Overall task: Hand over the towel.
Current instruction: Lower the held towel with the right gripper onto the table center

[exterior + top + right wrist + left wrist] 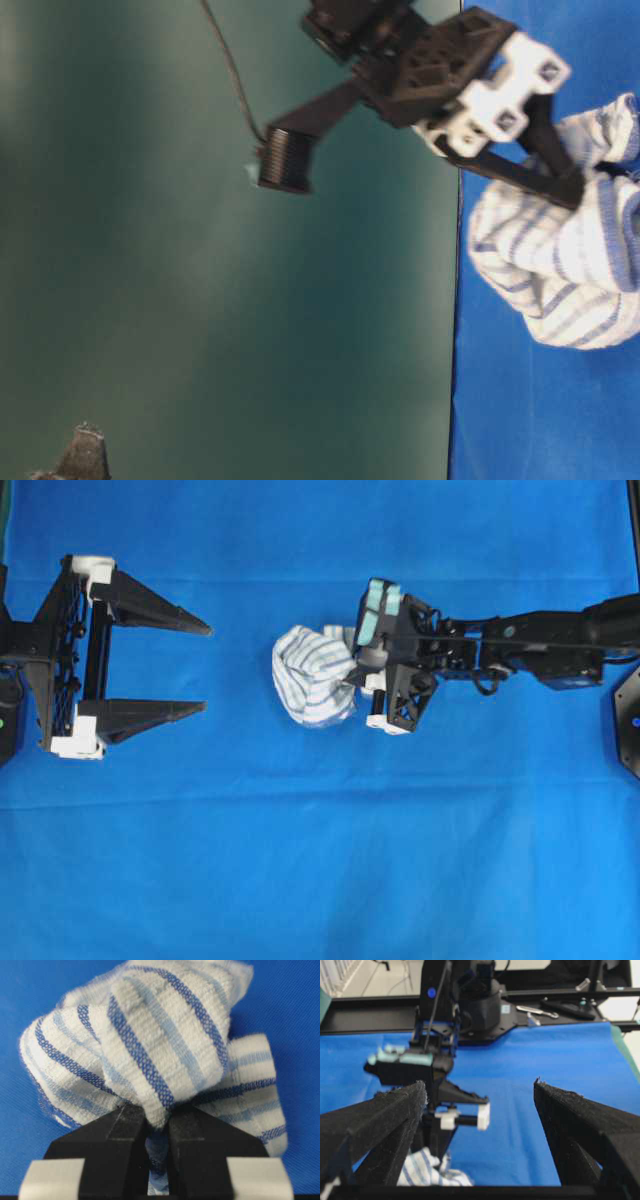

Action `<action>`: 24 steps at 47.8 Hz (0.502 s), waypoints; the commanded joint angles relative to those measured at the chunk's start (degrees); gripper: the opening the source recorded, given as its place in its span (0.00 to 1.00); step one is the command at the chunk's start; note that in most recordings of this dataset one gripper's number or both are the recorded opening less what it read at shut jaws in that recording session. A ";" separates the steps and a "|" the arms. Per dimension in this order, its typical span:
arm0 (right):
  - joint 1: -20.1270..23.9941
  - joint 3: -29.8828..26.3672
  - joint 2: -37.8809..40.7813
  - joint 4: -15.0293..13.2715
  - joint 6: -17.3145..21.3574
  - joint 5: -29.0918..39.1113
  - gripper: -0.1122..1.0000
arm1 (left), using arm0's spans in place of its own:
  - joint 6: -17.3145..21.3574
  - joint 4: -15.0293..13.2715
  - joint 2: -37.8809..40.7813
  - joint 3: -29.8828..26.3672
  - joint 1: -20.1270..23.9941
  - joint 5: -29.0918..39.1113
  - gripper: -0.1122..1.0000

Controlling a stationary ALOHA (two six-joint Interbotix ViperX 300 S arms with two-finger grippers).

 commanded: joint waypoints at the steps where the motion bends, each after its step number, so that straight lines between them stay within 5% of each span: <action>1: 0.18 -1.58 0.09 0.00 -0.09 0.35 0.17 | 0.09 -0.09 0.00 -0.79 -0.09 -0.53 0.94; 15: 0.18 -1.93 0.09 0.62 0.53 0.62 0.18 | 0.09 -0.09 0.09 -0.70 -0.09 -0.53 0.94; 24: 0.18 -1.93 -2.02 1.32 1.05 2.55 0.65 | 0.09 -0.09 0.09 -0.70 -0.09 -0.53 0.94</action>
